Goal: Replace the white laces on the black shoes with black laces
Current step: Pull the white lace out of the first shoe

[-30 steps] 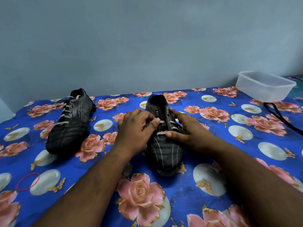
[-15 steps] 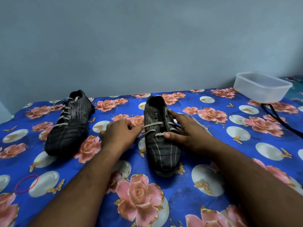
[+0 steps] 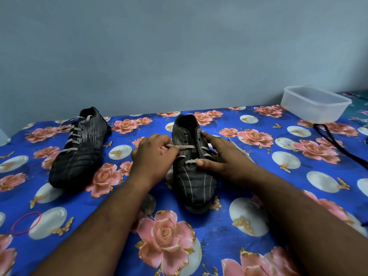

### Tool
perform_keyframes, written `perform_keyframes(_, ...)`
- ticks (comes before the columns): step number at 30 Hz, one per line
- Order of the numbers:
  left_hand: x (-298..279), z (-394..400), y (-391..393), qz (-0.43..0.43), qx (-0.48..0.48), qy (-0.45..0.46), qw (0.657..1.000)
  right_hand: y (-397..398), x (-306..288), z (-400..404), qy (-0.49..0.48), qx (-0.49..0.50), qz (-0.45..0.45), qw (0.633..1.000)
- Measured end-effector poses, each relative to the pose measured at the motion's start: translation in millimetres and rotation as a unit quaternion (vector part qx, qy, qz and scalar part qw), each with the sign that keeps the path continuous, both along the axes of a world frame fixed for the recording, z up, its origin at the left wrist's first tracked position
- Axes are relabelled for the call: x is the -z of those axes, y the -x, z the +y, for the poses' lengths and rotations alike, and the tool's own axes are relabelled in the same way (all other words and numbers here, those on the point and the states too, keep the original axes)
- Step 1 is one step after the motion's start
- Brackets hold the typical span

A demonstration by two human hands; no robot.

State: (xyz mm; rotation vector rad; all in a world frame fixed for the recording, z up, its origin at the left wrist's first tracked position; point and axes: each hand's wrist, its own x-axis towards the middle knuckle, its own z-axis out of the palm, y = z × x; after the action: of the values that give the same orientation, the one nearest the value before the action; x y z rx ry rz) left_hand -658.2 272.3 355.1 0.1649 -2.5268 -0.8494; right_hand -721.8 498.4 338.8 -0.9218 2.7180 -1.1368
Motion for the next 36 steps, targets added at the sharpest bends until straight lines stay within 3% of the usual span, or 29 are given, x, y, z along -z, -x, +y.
perform_keyframes(6,2.0,-21.0,-1.0,-0.124,-0.107,-0.024,0.986,-2.5,-2.8,0.5,-0.009,0.004,0.002,1.0)
perform_keyframes(9,0.4,-15.9,-1.7,-0.064,-0.093,0.003,0.994,-2.5,-2.9,0.8,-0.007,0.005,-0.001,1.0)
perform_keyframes(14,-4.6,8.3,-7.8,0.064,0.077,0.03,0.995,-1.7,-2.1,0.9,-0.008,0.005,0.009,1.0)
perform_keyframes(17,-3.5,16.5,-8.1,0.059,0.077,0.064,0.993,-0.6,-1.1,0.4,-0.007,0.004,0.012,1.0)
perform_keyframes(20,-3.6,13.8,-6.9,0.032,0.063,0.044,0.997,2.0,0.9,-0.4,-0.002,0.0,0.01,1.0)
perform_keyframes(28,2.6,-15.1,0.1,-0.054,-0.066,0.009,0.996,6.4,7.2,-2.1,0.027,-0.007,-0.015,0.999)
perform_keyframes(32,2.7,-11.3,-1.7,0.033,0.02,-0.047,0.998,7.1,6.5,-1.1,0.022,-0.004,-0.01,1.0)
perform_keyframes(36,-1.5,5.8,-4.6,0.061,0.08,0.004,0.995,8.5,8.5,-0.8,0.016,-0.005,-0.003,1.0)
